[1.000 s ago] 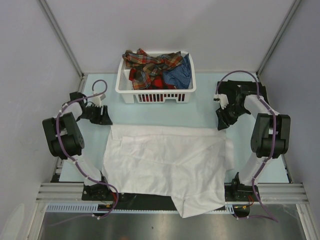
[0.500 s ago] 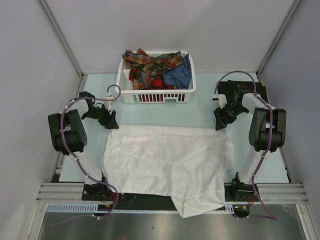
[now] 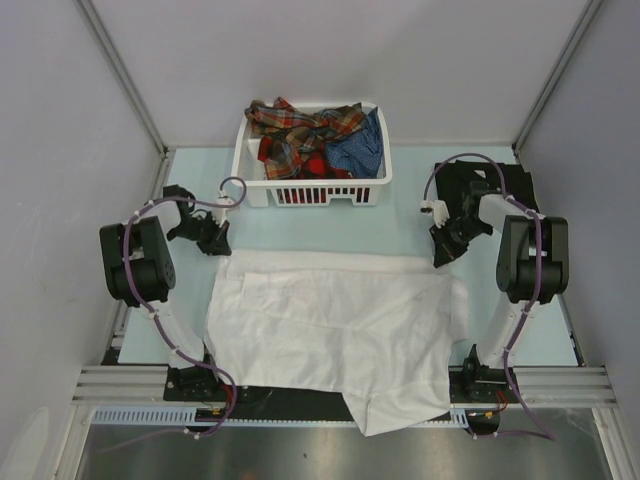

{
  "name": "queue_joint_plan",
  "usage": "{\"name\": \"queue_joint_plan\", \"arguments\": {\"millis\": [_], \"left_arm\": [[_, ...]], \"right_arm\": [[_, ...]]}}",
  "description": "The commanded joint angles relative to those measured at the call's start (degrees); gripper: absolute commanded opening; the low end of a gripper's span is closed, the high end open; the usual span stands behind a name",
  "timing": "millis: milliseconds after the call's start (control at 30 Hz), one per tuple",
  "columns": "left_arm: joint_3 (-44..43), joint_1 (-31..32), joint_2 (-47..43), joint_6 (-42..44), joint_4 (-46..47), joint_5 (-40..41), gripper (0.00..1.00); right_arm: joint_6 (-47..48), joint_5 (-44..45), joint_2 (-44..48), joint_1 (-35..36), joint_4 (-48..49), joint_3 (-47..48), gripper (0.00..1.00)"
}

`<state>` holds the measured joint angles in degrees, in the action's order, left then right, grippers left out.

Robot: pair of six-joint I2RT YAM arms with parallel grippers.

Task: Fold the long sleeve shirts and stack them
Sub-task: Fold the shirt

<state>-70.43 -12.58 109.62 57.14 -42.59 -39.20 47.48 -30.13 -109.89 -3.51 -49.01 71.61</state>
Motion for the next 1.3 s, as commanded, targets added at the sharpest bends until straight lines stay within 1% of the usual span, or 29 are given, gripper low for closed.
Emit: {"name": "queue_joint_plan", "arguments": {"millis": [0, 33, 100, 233, 267, 333, 400, 433, 467, 500, 533, 567, 600, 633, 667, 700, 733, 767, 800, 833, 867, 900, 933, 1033, 1067, 1133, 1167, 1233, 1267], "left_arm": [[0.9, -0.3, -2.7, -3.5, 6.5, 1.2, 0.02], [0.4, -0.6, -2.5, -6.8, 7.6, 0.8, 0.01], [-2.2, -1.1, -1.5, -9.6, 9.6, 0.8, 0.0], [-7.7, -1.1, 1.8, -15.9, 12.1, 1.1, 0.0], [-10.4, -1.1, 3.6, -16.5, 12.3, 1.1, 0.0], [-12.8, -1.1, 5.2, -18.6, 12.5, 1.7, 0.0], [-15.3, -1.1, 6.9, -19.0, 12.4, 2.3, 0.0], [-16.0, -1.1, 7.3, -18.9, 12.1, 2.6, 0.0], [-16.5, -1.4, 7.3, -19.0, 11.7, 2.7, 0.03], [-16.2, -1.7, 5.9, -18.8, 11.2, 0.9, 0.23], [-15.4, -2.1, 4.6, -17.7, 11.0, -0.5, 0.33], [-12.9, -2.5, 2.9, -16.6, 10.9, -1.6, 0.38], [-11.2, -2.5, -1.5, -13.4, 10.9, -3.9, 0.45], [-9.4, -2.5, -3.6, -11.8, 10.9, -4.7, 0.48], [-5.8, -2.1, -6.1, -10.4, 10.9, -5.6, 0.5], [-4.1, -1.6, -10.2, -7.4, 10.4, -6.4, 0.53], [-2.4, -1.0, -12.3, -5.7, 10.2, -6.9, 0.54], [1.2, 0.3, -14.2, -3.8, 9.5, -7.1, 0.57], [3.0, 1.1, -15.7, -0.6, 9.4, -7.2, 0.58], [4.8, 1.8, -18.7, 0.9, 9.4, -7.2, 0.6], [7.7, 3.7, -19.7, 2.1, 9.4, -7.2, 0.61], [9.1, 4.7, -20.6, 3.8, 9.5, -6.9, 0.63], [10.1, 7.2, -21.7, 4.0, 10.1, -6.1, 0.64], [13.8, 11.2, -22.6, 5.6, 11.6, -4.1, 0.68], [15.5, 14.6, -23.0, 6.2, 12.4, -2.5, 0.68], [16.8, 18.4, -22.9, 7.4, 13.7, -0.4, 0.7], [17.5, 19.3, -22.2, 7.6, 14.5, 1.4, 0.7], [18.0, 21.4, -21.4, 8.8, 14.7, 2.4, 0.71], [18.1, 22.1, -20.9, 8.5, 16.5, 3.2, 0.72]], "right_arm": [[-5.0, 4.0, 1.7, 1.5, 8.9, -0.5, 0.0], [-6.2, 4.7, 1.9, 1.6, 10.6, 0.1, 0.0], [-8.2, 6.2, 0.7, 1.8, 13.9, 2.1, 0.0], [-11.9, 7.8, -3.4, 2.3, 16.4, 10.3, 0.0], [-12.1, 8.2, -4.4, 2.4, 17.1, 11.4, 0.0], [-13.1, 8.7, -6.8, 2.6, 17.8, 14.7, 0.0], [-13.2, 9.1, -8.3, 3.1, 17.5, 17.1, 0.0], [-13.2, 9.6, -10.1, 3.1, 16.5, 18.6, 0.02], [-12.0, 9.5, -10.6, 3.1, 12.3, 22.0, 0.23], [-11.5, 9.0, -10.8, 3.0, 10.4, 23.0, 0.36], [-11.3, 8.5, -9.7, 2.1, 9.2, 23.3, 0.43], [-10.3, 6.6, -8.2, 1.5, 7.3, 22.8, 0.51], [-9.7, 5.5, -6.7, 1.0, 6.5, 22.2, 0.54], [-9.1, 3.8, -3.3, -0.1, 5.8, 21.2, 0.54], [-8.5, 2.9, -1.6, -0.4, 4.6, 20.3, 0.55], [-7.1, 2.2, -0.3, -0.6, 3.7, 18.8, 0.55], [-6.5, 1.0, 1.0, -0.7, 2.7, 18.3, 0.55], [-5.5, 0.5, 2.4, -0.5, 0.7, 17.4, 0.55], [-5.3, 0.0, 2.7, -0.3, -0.3, 17.1, 0.55], [-5.4, -0.4, 2.9, 0.0, -1.0, 16.8, 0.55], [-5.9, -0.4, 2.5, 0.8, -1.0, 16.5, 0.55], [-6.7, -0.5, 2.3, 1.1, -0.7, 15.8, 0.54], [-7.5, -0.6, 2.0, 1.5, 0.1, 15.5, 0.53], [-8.9, -0.4, -0.1, 3.1, 2.0, 14.1, 0.52], [-8.8, 0.1, -0.6, 3.3, 2.5, 13.6, 0.52], [-8.6, 1.6, -1.9, 5.3, 4.3, 12.5, 0.52], [-8.3, 2.0, -2.2, 5.5, 4.7, 12.2, 0.53], [-8.3, 2.6, -3.6, 5.9, 5.9, 12.3, 0.54], [-8.4, 3.0, -4.1, 6.0, 6.1, 12.6, 0.54]]}}
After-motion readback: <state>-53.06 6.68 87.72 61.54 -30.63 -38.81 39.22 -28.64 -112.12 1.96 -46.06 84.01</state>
